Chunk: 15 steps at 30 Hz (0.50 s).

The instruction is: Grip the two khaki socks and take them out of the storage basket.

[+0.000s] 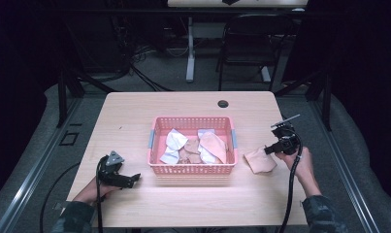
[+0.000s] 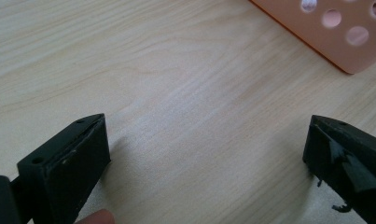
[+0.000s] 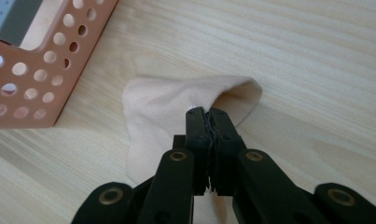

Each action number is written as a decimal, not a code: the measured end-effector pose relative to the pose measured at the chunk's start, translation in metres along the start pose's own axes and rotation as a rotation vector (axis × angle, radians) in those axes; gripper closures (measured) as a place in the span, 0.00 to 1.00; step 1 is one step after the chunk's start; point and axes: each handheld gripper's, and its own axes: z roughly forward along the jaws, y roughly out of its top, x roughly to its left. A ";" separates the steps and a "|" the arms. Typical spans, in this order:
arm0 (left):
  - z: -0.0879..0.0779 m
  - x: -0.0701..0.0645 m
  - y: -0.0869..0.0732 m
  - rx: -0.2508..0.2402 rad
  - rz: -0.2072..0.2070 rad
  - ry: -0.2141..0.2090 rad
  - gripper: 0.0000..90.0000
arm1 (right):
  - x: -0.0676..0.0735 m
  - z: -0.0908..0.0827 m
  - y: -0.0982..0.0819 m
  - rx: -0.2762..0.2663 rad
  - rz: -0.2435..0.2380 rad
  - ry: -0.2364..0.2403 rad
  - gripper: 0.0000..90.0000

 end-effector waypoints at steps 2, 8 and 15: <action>0.000 0.000 0.000 0.000 0.000 0.000 0.00 | -0.001 0.001 0.000 -0.001 0.010 -0.003 0.96; 0.000 0.000 0.000 -0.001 -0.003 0.000 0.00 | -0.003 -0.002 0.000 -0.012 0.009 0.004 0.75; 0.000 0.000 0.000 0.000 0.001 0.000 0.00 | 0.009 -0.017 0.003 -0.090 -0.035 0.026 0.37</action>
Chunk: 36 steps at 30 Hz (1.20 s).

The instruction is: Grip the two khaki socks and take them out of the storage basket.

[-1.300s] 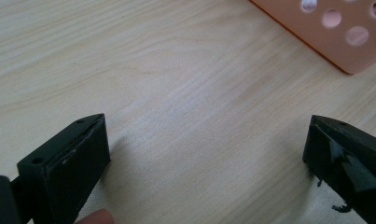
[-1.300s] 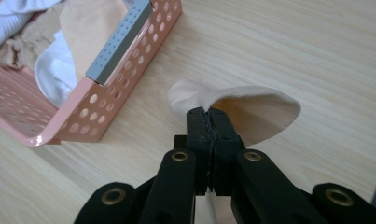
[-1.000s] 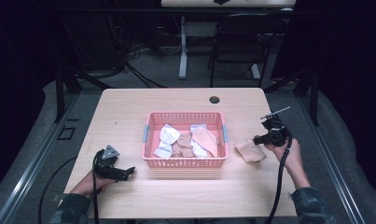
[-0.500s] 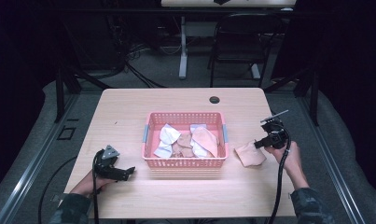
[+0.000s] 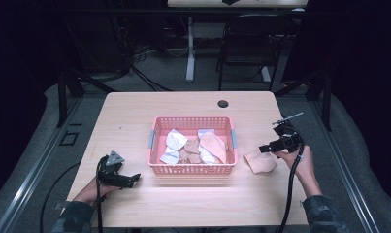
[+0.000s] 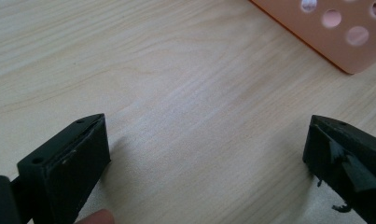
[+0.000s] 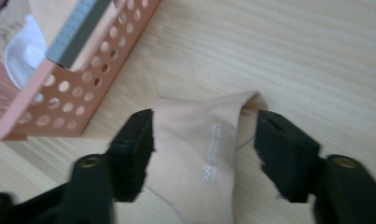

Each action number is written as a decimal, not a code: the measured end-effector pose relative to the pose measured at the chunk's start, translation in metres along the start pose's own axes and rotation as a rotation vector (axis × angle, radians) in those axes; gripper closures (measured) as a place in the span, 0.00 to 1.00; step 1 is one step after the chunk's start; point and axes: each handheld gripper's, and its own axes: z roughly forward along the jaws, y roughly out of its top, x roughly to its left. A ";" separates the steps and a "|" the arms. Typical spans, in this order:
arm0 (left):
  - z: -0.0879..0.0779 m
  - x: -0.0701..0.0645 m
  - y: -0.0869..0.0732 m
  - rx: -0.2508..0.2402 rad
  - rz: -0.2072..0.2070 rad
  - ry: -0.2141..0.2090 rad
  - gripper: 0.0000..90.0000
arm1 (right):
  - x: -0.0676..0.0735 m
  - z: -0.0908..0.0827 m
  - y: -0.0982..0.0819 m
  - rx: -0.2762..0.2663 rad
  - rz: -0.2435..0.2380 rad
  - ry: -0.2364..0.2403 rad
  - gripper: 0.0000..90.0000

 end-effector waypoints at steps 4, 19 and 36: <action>0.000 0.000 0.000 0.000 -0.001 0.000 0.00 | 0.006 -0.006 0.003 -0.021 -0.013 0.000 0.21; 0.000 0.000 0.000 0.000 -0.002 0.001 0.00 | 0.049 -0.038 0.023 -0.163 -0.103 0.030 0.01; 0.000 0.000 0.000 0.000 -0.003 0.001 0.00 | 0.099 -0.034 0.070 -0.141 -0.232 0.051 0.00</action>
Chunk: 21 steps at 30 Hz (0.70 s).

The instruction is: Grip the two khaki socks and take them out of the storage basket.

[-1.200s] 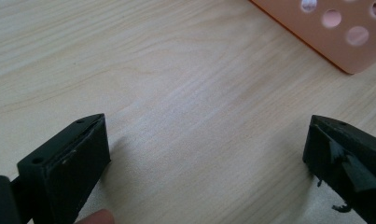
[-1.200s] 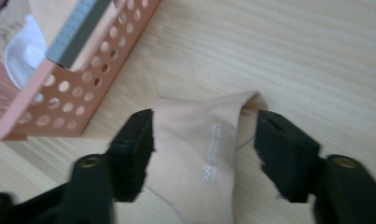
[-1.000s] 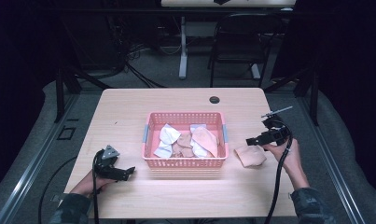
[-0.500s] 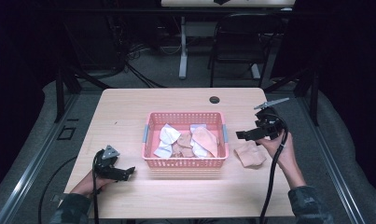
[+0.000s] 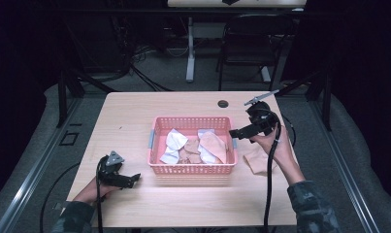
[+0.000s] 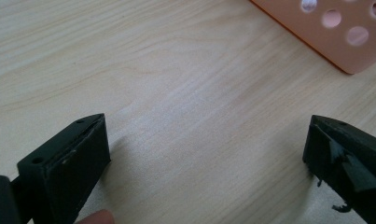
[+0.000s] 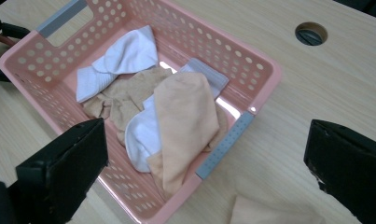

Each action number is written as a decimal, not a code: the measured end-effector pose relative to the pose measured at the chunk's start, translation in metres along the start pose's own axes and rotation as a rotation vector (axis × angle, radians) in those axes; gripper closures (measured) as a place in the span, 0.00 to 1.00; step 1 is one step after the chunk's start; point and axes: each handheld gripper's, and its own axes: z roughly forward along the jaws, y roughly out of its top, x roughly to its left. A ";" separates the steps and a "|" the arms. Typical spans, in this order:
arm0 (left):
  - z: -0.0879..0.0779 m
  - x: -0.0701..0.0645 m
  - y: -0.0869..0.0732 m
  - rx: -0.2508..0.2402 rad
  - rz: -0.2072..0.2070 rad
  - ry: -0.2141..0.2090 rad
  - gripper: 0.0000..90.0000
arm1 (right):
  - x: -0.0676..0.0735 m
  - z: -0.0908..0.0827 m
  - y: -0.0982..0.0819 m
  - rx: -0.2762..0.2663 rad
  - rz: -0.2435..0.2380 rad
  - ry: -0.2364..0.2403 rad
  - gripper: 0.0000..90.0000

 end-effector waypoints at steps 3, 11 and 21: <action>0.000 0.000 0.000 0.000 0.000 0.000 0.00 | 0.004 0.005 0.004 0.009 -0.013 0.009 0.00; 0.000 0.000 0.000 0.000 0.000 0.000 0.00 | 0.016 0.027 0.016 0.042 -0.041 0.027 0.00; 0.000 0.000 0.000 0.000 0.000 0.000 0.00 | 0.022 0.067 0.024 0.118 -0.032 0.061 0.02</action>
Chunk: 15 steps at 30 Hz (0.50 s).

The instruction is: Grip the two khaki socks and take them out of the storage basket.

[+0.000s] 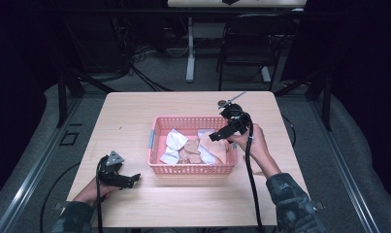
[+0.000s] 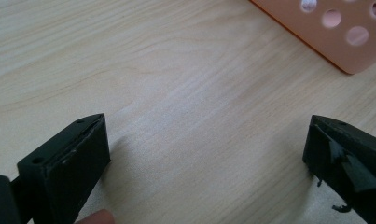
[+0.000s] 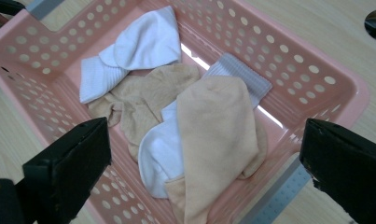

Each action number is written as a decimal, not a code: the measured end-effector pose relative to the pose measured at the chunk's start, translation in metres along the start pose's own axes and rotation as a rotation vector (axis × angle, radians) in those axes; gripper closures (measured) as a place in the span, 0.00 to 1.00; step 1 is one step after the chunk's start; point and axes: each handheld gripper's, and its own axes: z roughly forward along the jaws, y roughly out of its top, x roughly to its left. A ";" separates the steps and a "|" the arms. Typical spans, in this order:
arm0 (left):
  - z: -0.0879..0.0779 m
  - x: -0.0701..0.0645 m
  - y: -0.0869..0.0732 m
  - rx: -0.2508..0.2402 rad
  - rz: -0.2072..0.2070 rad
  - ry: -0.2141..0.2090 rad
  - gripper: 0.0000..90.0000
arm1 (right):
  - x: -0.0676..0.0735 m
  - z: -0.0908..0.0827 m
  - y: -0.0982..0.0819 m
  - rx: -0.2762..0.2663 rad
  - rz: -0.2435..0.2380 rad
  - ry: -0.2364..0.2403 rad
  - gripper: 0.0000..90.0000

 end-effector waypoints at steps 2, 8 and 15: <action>0.000 0.000 0.000 0.000 0.000 0.000 0.00 | -0.002 0.006 0.001 0.009 0.009 0.000 0.03; 0.000 0.000 0.000 0.000 0.000 -0.001 0.00 | -0.006 0.019 0.004 0.042 0.008 -0.001 0.11; 0.000 0.000 0.000 0.001 0.001 -0.001 0.00 | -0.009 0.044 0.004 0.116 0.006 -0.007 0.31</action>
